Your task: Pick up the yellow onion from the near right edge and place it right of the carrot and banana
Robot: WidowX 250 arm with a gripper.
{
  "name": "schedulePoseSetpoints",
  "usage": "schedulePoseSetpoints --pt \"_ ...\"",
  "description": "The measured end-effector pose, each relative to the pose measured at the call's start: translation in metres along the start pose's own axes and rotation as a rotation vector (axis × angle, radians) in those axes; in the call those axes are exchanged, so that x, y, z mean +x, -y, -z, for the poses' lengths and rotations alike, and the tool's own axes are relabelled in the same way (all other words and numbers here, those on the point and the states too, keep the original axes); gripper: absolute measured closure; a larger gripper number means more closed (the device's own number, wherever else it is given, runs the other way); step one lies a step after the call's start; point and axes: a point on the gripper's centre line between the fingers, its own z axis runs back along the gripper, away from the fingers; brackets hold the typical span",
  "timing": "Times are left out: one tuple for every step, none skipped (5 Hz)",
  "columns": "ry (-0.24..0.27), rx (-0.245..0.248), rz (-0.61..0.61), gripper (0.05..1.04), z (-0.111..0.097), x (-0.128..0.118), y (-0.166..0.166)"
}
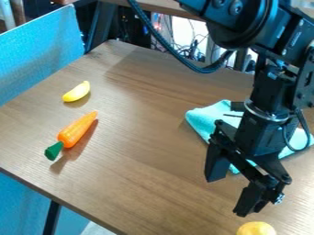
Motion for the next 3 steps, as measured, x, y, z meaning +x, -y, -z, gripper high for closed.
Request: schedulePoseSetpoints --pt "-0.037 -0.001 0.003 0.082 0.0107 -0.0013 -0.0001" --pt "-0.037 -0.028 0.047 0.082 0.0119 -0.0014 0.0045" --pt "-0.015 -0.042 0.078 0.082 0.0114 0.0016 0.0072"
